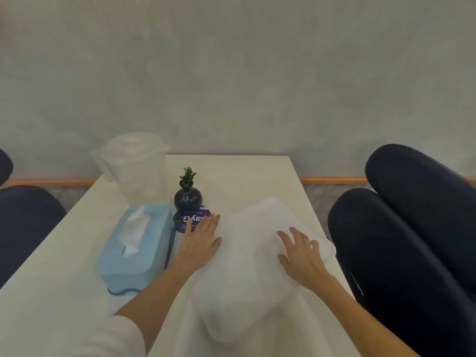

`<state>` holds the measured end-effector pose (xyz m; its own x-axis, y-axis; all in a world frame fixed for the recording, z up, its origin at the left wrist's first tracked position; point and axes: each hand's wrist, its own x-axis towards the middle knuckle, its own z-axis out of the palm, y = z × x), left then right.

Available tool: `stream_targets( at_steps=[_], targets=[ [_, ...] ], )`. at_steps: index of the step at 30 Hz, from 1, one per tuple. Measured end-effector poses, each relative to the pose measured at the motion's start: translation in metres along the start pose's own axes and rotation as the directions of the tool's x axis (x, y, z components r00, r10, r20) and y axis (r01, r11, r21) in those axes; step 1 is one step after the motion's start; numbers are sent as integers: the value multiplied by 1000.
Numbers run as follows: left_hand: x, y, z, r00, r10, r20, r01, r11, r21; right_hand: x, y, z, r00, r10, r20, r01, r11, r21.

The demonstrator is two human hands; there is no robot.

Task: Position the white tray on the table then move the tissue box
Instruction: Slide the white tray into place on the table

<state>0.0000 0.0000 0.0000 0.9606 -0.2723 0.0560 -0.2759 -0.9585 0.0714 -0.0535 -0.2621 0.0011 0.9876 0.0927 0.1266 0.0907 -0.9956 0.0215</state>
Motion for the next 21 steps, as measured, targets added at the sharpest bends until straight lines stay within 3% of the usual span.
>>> stream_targets(
  at_steps=[2, 7, 11, 13, 15, 21],
  targets=[
    [3, -4, 2, 998, -43, 48, 43, 999, 2, -4, 0, 0, 991, 118, 70, -120, 993, 22],
    [3, -7, 11, 992, -94, 87, 95, 996, 3, -13, 5, -3, 941, 336, 43, -337, 941, 29],
    [6, -9, 19, 991, -132, 31, 133, 990, -40, -17, 6, -7, 826, 532, 187, -563, 795, 225],
    [8, -9, 19, 991, -133, 29, 134, 991, -30, -19, 5, -5, 777, 550, 305, -628, 701, 337],
    [10, -10, 17, 991, -126, 35, 126, 992, -6, -17, 5, -5, 775, 528, 347, -632, 667, 396],
    [8, -14, 14, 977, -206, 53, 204, 978, 47, 0, 13, -6, 796, 513, 321, -602, 617, 507]
  ],
)
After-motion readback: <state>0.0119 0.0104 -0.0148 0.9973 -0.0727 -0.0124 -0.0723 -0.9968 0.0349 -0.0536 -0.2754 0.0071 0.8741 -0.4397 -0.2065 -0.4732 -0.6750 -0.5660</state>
